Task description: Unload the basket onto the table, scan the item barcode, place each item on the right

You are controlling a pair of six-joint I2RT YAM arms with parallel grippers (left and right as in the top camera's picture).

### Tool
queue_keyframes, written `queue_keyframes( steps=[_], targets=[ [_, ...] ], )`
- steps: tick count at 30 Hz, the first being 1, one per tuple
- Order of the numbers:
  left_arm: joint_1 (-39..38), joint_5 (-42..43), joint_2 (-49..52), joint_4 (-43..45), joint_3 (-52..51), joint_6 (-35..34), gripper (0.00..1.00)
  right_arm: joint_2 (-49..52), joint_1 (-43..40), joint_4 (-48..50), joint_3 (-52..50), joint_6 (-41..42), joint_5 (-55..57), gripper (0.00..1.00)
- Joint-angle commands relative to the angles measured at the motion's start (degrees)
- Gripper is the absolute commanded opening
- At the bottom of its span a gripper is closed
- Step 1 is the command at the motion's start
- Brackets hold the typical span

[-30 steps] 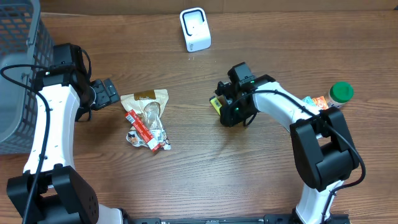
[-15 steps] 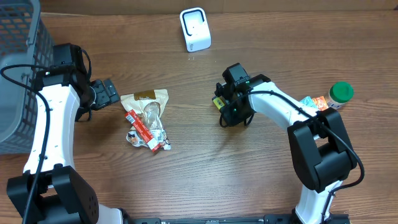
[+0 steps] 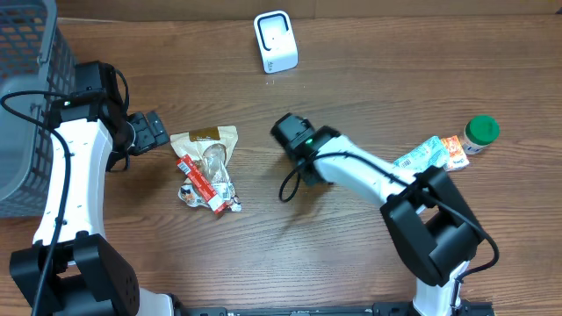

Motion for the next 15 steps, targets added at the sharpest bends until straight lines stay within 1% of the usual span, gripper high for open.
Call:
queue_keyframes(
  steps=[1,5,11,15],
  targets=[
    [-0.1,0.2,-0.2,0.0,1.1,1.1,1.00,-1.6,2.1,2.2,-0.4,6.5,10.5,0.17],
    [-0.1,0.2,-0.2,0.0,1.1,1.1,1.00,-1.6,2.3,5.6,-3.7,6.9,11.6,0.15],
    [-0.1,0.2,-0.2,0.0,1.1,1.1,1.00,-1.6,2.3,9.6,-8.7,7.6,23.3,0.14],
    [-0.1,0.2,-0.2,0.0,1.1,1.1,1.00,-1.6,2.3,10.1,-10.4,7.6,22.0,0.14]
  ],
)
